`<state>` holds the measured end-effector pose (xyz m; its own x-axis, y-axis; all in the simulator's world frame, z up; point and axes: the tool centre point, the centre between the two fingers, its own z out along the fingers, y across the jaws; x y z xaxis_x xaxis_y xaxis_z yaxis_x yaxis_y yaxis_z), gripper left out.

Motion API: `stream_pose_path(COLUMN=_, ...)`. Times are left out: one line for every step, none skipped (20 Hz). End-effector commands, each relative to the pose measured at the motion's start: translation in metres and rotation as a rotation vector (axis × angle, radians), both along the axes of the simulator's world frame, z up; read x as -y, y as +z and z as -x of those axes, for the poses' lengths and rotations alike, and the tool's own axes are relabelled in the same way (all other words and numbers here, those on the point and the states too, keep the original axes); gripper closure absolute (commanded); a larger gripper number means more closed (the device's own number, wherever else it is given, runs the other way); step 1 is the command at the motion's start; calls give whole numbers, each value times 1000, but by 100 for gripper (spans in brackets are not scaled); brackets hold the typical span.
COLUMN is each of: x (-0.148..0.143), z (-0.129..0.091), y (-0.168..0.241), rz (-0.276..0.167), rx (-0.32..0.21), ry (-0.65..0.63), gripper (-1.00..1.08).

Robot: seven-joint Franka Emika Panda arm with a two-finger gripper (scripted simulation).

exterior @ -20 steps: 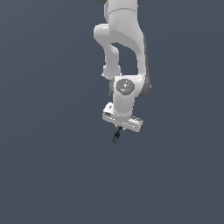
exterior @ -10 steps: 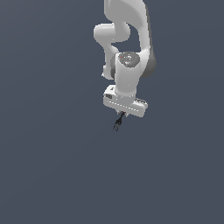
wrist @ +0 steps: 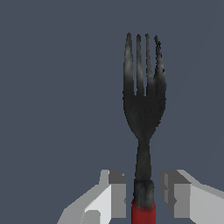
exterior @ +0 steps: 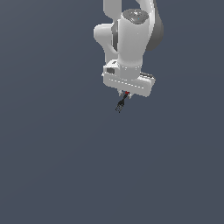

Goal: Pick up the object and move it to a goal position.

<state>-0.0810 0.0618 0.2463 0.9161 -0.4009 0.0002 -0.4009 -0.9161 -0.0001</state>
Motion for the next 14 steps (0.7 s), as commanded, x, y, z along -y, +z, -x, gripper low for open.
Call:
stream_pose_path(x=-2, z=8, y=23, rz=1, rx=0, ry=0, gripper=108)
stream_pose_path(x=-2, z=10, y=32, rz=1, rx=0, ry=0, gripper=108)
stream_pose_path(x=-3, z=12, y=40, rz=1, rx=0, ry=0, gripper=108)
stream_pose_path(x=-4, z=15, y=48, rz=1, rx=0, ry=0, gripper=108)
stream_pose_path(x=-4, z=17, y=55, rz=1, rx=0, ry=0, gripper=108)
stream_pose_path(x=-5, z=18, y=62, rz=1, rx=0, ry=0, gripper=108)
stream_pose_path(x=-5, z=20, y=68, rz=1, rx=0, ry=0, gripper=108)
stream_pose_path(x=-6, z=22, y=74, rz=1, rx=0, ry=0, gripper=108)
stream_pose_path(x=-6, z=23, y=79, rz=1, rx=0, ry=0, gripper=108)
stream_pose_path(x=-7, z=24, y=84, rz=1, rx=0, ry=0, gripper=108)
stream_pose_path(x=-7, z=25, y=88, rz=1, rx=0, ry=0, gripper=108)
stream_pose_path(x=-8, z=26, y=92, rz=1, rx=0, ry=0, gripper=108)
stream_pose_path(x=-8, z=27, y=95, rz=1, rx=0, ry=0, gripper=108)
stream_pose_path(x=-8, z=27, y=98, rz=1, rx=0, ry=0, gripper=108)
